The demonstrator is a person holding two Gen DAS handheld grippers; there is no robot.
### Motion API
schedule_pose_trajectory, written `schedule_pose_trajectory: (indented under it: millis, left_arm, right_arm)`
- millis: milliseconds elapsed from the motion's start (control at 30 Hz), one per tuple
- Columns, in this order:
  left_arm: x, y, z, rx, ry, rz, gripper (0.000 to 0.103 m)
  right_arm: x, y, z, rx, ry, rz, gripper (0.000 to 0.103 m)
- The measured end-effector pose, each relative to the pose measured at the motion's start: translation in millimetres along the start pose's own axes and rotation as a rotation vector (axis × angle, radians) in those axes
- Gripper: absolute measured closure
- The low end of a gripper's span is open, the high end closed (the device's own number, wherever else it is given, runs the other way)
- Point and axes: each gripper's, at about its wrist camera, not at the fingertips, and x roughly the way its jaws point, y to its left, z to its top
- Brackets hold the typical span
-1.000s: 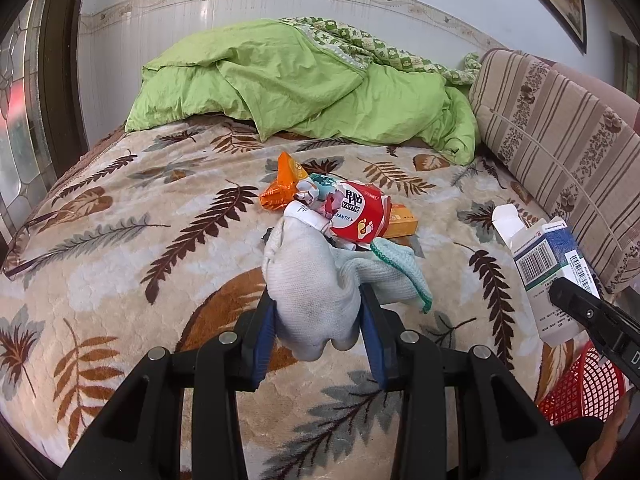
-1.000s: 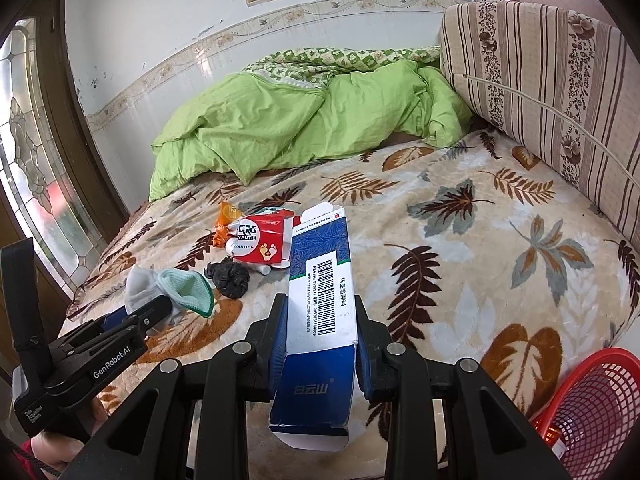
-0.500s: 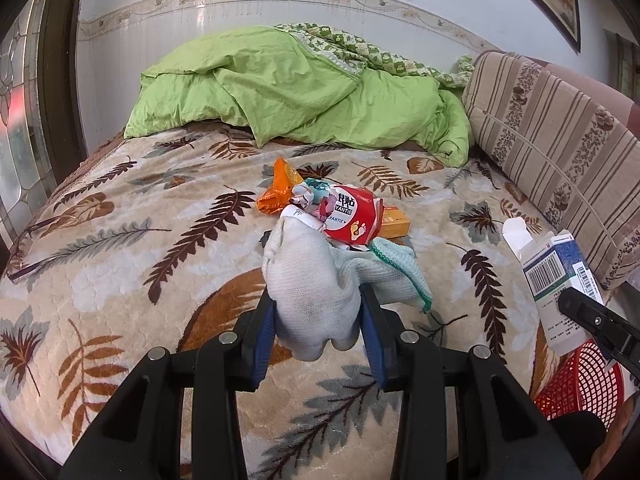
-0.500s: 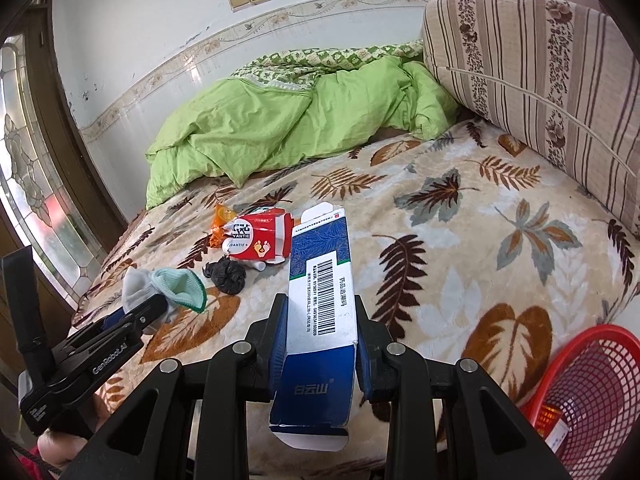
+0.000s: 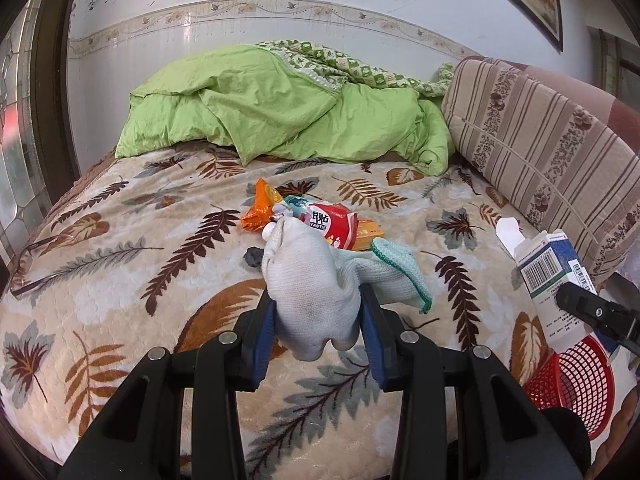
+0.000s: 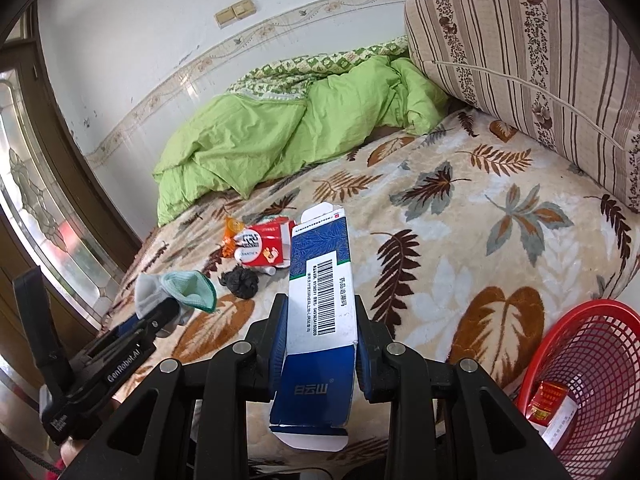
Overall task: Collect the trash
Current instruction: 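Carry the sock in the left tool and the box in the right tool toward the red basket, then open the left tool over the basket to drop the sock while the right tool drops the box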
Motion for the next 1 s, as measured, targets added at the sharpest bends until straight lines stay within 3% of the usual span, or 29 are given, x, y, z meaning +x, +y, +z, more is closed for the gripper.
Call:
schedule_pose_trajectory:
  millis: [567, 700, 1000]
  left_arm:
    - [-31.0, -32.4, 10.1, 0.051, -0.028, -0.086, 0.065]
    - [-35.3, -51.5, 11.4, 0.072, -0.009, -0.149, 0.065]
    - [-39.5, -120.0, 10.7, 0.172, 0.057, -0.328, 0.065]
  right_arm:
    - [-53.3, -28.6, 14.8, 0.113, -0.066, 0.041, 0.072]
    - [-74.5, -44.7, 13.0, 0.126, -0.090, 0.024, 0.072]
    - [-136.0, -127.6, -6.4, 0.252, -0.109, -0.110, 0.072]
